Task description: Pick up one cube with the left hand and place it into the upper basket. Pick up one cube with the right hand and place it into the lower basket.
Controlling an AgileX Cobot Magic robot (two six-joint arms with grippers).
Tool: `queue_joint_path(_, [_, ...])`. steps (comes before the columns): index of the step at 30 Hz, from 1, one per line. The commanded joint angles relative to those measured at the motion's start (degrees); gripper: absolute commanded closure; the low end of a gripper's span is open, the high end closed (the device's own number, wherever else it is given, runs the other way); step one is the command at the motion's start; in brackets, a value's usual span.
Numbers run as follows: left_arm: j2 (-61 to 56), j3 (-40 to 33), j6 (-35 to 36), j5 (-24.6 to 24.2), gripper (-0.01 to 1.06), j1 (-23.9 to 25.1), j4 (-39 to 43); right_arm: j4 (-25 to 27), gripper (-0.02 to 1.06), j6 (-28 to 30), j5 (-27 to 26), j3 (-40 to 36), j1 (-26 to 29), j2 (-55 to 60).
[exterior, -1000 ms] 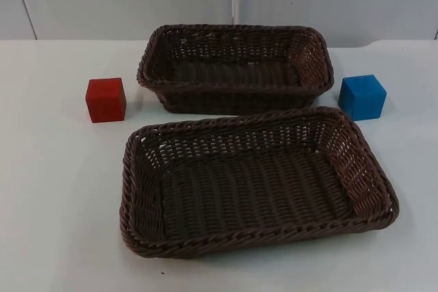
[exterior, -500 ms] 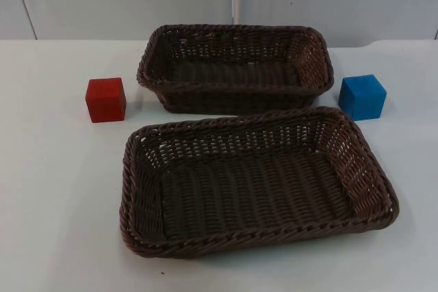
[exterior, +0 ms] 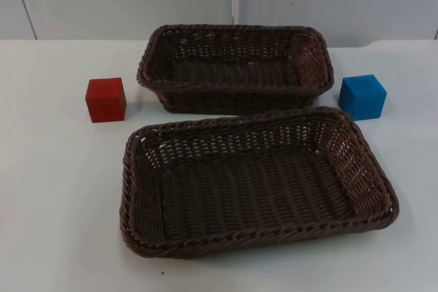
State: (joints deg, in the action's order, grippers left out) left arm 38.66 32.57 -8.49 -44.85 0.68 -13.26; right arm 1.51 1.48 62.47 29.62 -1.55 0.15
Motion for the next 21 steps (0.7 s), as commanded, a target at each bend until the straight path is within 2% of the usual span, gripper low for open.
queue_joint_path(1, [2.5,1.1,-2.2,2.2,0.00,-0.1,-3.0,0.2,-0.01,0.6,-0.6,-0.1,0.3,-0.2])
queue_joint_path(5, [6.0,3.3,-2.5,2.4,0.00,-0.1,-3.9,0.0,-0.01,0.6,-0.6,-0.1,0.3,-0.2])
queue_joint_path(21, [22.6,11.4,-11.1,5.3,0.00,-0.1,-12.2,0.0,-0.01,0.6,-0.6,-0.1,0.3,-0.2])
